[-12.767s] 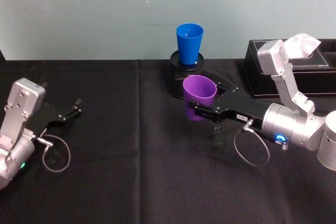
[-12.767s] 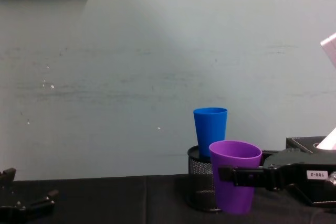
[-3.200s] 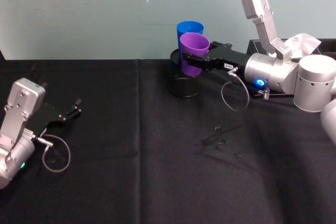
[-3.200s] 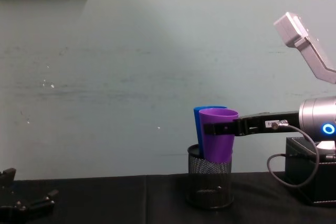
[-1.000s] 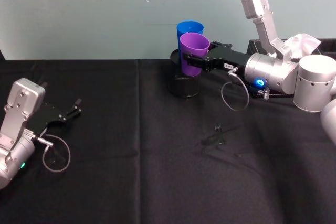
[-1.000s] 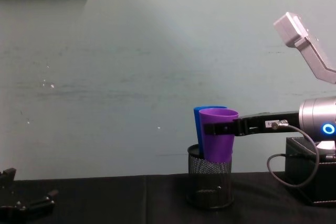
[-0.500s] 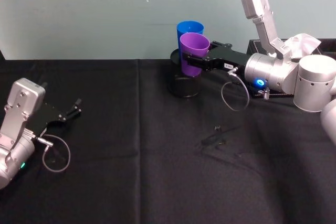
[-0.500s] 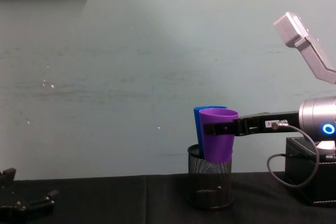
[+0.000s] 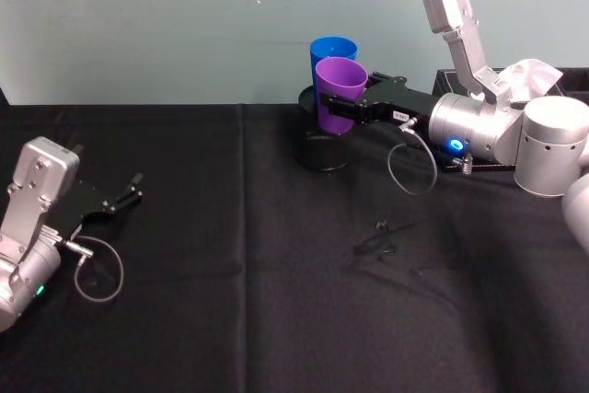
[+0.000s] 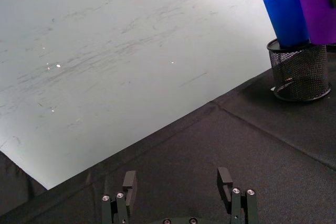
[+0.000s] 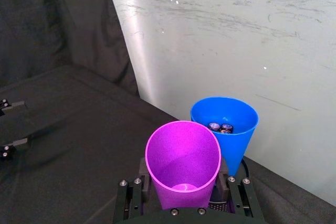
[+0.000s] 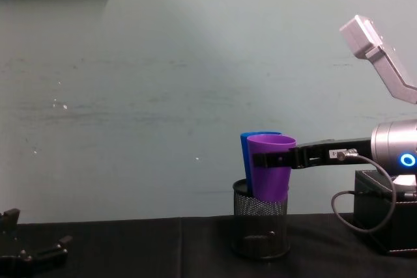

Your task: Pick up one cup with a gripper and tap it against the other cup.

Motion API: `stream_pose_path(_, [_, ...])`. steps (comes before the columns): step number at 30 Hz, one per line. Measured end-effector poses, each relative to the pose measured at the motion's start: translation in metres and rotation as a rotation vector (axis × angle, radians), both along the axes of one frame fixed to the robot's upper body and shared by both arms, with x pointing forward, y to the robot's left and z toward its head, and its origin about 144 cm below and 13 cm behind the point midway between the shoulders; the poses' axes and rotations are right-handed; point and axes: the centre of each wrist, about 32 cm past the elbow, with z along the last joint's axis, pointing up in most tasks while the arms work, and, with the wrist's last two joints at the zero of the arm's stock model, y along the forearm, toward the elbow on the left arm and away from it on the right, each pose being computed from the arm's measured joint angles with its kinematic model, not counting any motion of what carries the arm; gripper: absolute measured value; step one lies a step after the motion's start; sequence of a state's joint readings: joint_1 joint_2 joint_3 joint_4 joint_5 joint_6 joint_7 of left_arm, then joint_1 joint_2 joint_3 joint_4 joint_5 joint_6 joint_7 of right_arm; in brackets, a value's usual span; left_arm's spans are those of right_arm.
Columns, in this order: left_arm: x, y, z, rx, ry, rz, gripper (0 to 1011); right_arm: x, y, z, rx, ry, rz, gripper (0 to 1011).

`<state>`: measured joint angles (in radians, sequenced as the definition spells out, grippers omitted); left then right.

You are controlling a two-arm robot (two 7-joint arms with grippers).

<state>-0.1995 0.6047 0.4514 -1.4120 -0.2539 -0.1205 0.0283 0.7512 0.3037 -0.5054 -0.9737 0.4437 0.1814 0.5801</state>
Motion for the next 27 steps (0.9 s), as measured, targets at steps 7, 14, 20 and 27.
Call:
stream_pose_path(7, [0.0,0.0,0.0,0.0,0.0,0.0,1000,0.0,0.0,0.0,0.0,0.0,0.0,726])
stream_pose_path(14, [0.0,0.0,0.0,0.0,0.0,0.0,1000,0.0,0.0,0.0,0.0,0.0,0.0,726])
stream_pose_path(20, [0.0,0.0,0.0,0.0,0.0,0.0,1000,0.0,0.0,0.0,0.0,0.0,0.0,726])
stream_pose_path(27, [0.0,0.0,0.0,0.0,0.0,0.0,1000,0.0,0.0,0.0,0.0,0.0,0.0,726])
